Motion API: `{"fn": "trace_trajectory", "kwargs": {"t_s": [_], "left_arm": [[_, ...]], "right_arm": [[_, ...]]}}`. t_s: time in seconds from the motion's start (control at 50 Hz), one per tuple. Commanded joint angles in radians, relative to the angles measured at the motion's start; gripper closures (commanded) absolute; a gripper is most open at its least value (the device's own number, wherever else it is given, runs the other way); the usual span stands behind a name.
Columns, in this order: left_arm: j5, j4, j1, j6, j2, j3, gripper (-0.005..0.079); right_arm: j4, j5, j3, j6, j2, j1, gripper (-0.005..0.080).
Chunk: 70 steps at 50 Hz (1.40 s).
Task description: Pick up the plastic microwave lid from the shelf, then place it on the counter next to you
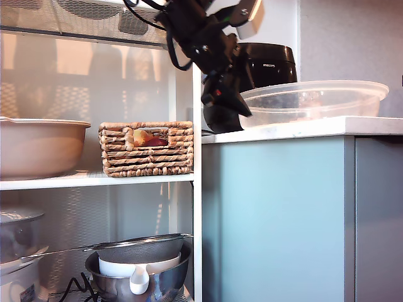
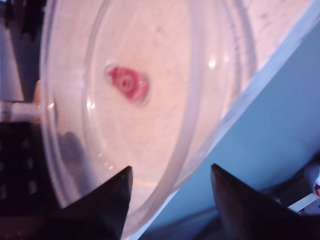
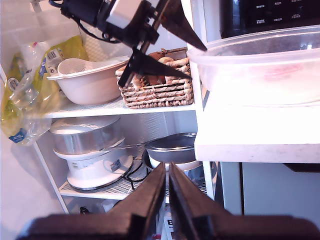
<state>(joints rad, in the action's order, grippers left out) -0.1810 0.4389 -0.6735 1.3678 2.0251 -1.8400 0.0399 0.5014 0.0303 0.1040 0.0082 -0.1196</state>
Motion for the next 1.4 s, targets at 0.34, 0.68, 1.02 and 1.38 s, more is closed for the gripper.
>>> {"fn": "trace_trajectory", "kwargs": {"t_s": [0.34, 0.68, 1.02, 1.38], "left_arm": [[-0.035, -0.110, 0.013, 0.055, -0.030, -0.008, 0.0293], [-0.134, -0.193, 0.009, 0.054, -0.013, -0.008, 0.0293], [-0.178, -0.288, -0.017, 0.019, 0.050, -0.008, 0.0293], [-0.196, -0.365, -0.036, -0.034, 0.090, -0.008, 0.0293]], "right_arm": [[-0.006, 0.006, 0.012, 0.002, -0.006, -0.003, 0.0765], [-0.014, 0.005, 0.011, 0.002, -0.006, -0.003, 0.0765], [-0.044, 0.005, 0.011, 0.005, -0.006, -0.003, 0.0765], [-0.049, 0.005, 0.012, 0.005, -0.006, -0.003, 0.0764]]}}
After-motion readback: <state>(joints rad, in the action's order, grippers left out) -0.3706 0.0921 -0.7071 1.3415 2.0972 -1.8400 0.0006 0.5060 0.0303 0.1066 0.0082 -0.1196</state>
